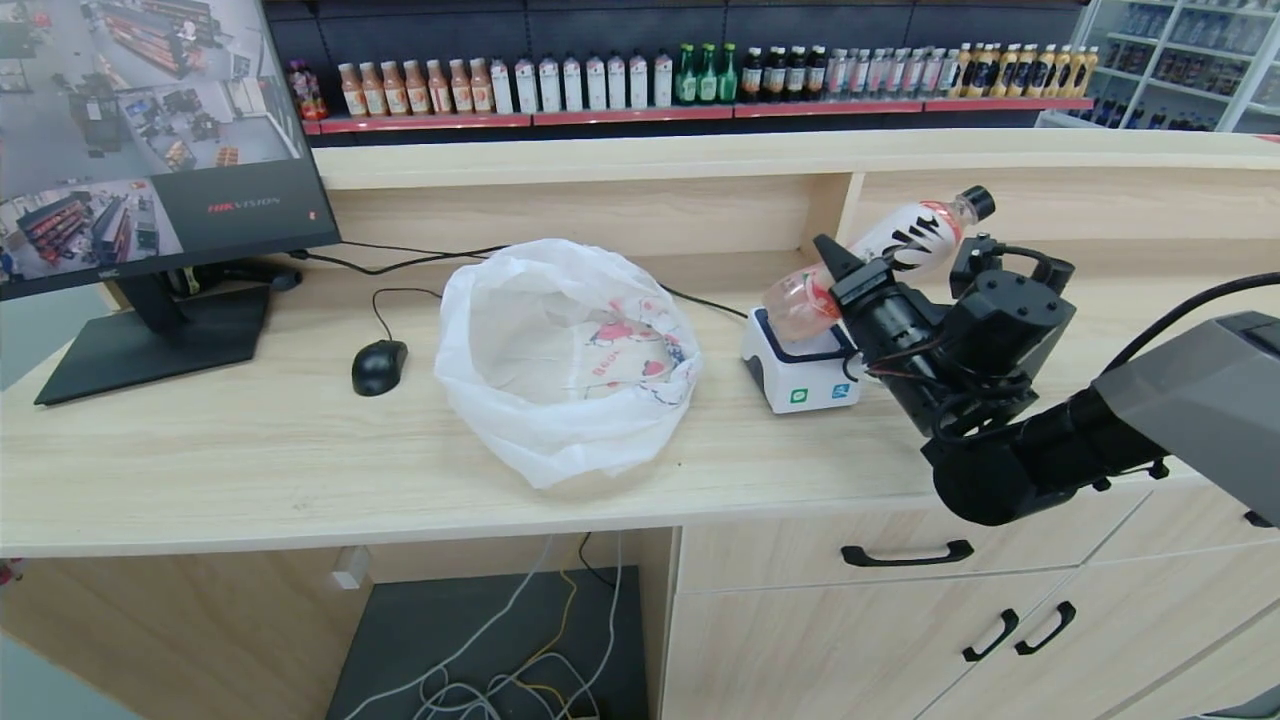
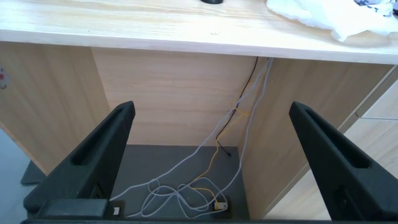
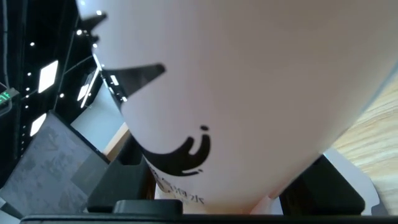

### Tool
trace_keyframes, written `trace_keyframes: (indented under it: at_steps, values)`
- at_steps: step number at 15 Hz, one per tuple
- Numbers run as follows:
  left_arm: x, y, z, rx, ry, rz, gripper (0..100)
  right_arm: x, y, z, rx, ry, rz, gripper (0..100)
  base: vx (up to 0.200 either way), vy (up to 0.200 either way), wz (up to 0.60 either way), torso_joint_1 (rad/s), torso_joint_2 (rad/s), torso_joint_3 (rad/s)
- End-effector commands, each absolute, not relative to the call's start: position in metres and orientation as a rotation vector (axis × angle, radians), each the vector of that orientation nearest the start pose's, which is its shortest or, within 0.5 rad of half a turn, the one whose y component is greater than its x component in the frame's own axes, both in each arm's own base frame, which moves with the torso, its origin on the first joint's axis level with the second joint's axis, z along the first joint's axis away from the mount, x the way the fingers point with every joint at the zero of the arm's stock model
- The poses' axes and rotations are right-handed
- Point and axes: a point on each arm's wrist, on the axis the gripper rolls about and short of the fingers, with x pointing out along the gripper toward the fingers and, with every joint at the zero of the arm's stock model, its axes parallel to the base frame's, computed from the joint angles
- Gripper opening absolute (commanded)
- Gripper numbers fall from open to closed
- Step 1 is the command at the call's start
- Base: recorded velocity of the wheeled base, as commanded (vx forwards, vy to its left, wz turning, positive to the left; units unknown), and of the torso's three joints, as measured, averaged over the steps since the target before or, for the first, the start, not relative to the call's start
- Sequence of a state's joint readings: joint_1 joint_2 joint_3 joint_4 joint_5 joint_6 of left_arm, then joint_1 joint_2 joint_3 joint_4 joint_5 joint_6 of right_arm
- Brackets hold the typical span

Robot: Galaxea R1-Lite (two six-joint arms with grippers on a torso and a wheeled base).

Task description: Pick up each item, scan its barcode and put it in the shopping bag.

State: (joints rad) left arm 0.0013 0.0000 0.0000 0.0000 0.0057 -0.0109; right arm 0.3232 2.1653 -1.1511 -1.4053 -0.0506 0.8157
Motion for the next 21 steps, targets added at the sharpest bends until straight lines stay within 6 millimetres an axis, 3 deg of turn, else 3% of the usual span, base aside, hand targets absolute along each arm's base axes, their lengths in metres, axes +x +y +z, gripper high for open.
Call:
trace_keyframes:
  at_steps: [1, 16, 21]
  values:
    - [-0.023, 0.0, 0.075, -0.011, 0.0, 0.008, 100, 0.398, 0.133, 0.178, 0.875, -0.253, 0.415, 0, 0.0, 0.0, 0.0, 0.0, 0.0, 0.0]
    - [-0.023, 0.0, 0.075, -0.011, 0.0, 0.008, 100, 0.4, 0.134, 0.178, 0.888, -0.257, 0.421, 0, 0.0, 0.0, 0.0, 0.0, 0.0, 0.0]
    - [-0.023, 0.0, 0.075, -0.011, 0.0, 0.008, 100, 0.394, 0.132, 0.191, 0.892, -0.284, 0.433, 0, 0.0, 0.0, 0.0, 0.0, 0.0, 0.0]
